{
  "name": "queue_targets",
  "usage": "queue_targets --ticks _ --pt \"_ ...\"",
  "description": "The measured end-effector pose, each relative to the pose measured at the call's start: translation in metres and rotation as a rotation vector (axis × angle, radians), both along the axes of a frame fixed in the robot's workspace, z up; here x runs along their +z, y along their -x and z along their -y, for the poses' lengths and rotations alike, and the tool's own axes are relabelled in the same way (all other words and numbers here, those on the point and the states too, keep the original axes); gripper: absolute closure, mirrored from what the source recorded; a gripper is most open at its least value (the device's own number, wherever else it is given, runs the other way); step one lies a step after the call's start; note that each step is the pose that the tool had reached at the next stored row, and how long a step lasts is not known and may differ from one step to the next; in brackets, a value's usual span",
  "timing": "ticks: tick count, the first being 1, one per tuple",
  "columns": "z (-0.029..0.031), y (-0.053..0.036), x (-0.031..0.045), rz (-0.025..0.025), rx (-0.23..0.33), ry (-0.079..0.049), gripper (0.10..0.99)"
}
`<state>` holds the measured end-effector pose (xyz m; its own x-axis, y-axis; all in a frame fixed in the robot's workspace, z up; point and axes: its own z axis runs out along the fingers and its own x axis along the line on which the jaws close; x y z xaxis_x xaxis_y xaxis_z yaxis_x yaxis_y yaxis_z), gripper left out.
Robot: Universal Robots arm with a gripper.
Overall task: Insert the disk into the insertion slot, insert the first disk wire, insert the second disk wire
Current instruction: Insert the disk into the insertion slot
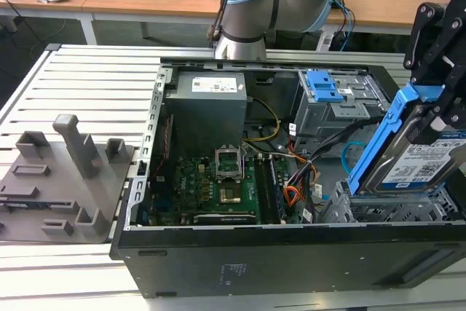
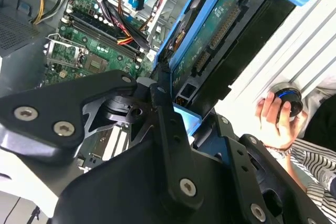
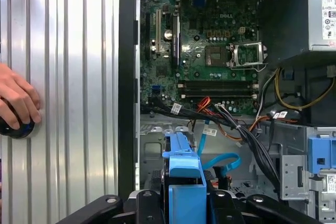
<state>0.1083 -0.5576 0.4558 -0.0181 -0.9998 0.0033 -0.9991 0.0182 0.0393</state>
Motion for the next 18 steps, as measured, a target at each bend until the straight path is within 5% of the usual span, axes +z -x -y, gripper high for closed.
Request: queue_targets --ticks 4,18 --pt "-0.0048 -0.0013 -0.0046 0.0 0.0 0.0 0.722" --pt "-0.0053 -0.0017 -0.0288 0.0 0.0 0.0 0.722"
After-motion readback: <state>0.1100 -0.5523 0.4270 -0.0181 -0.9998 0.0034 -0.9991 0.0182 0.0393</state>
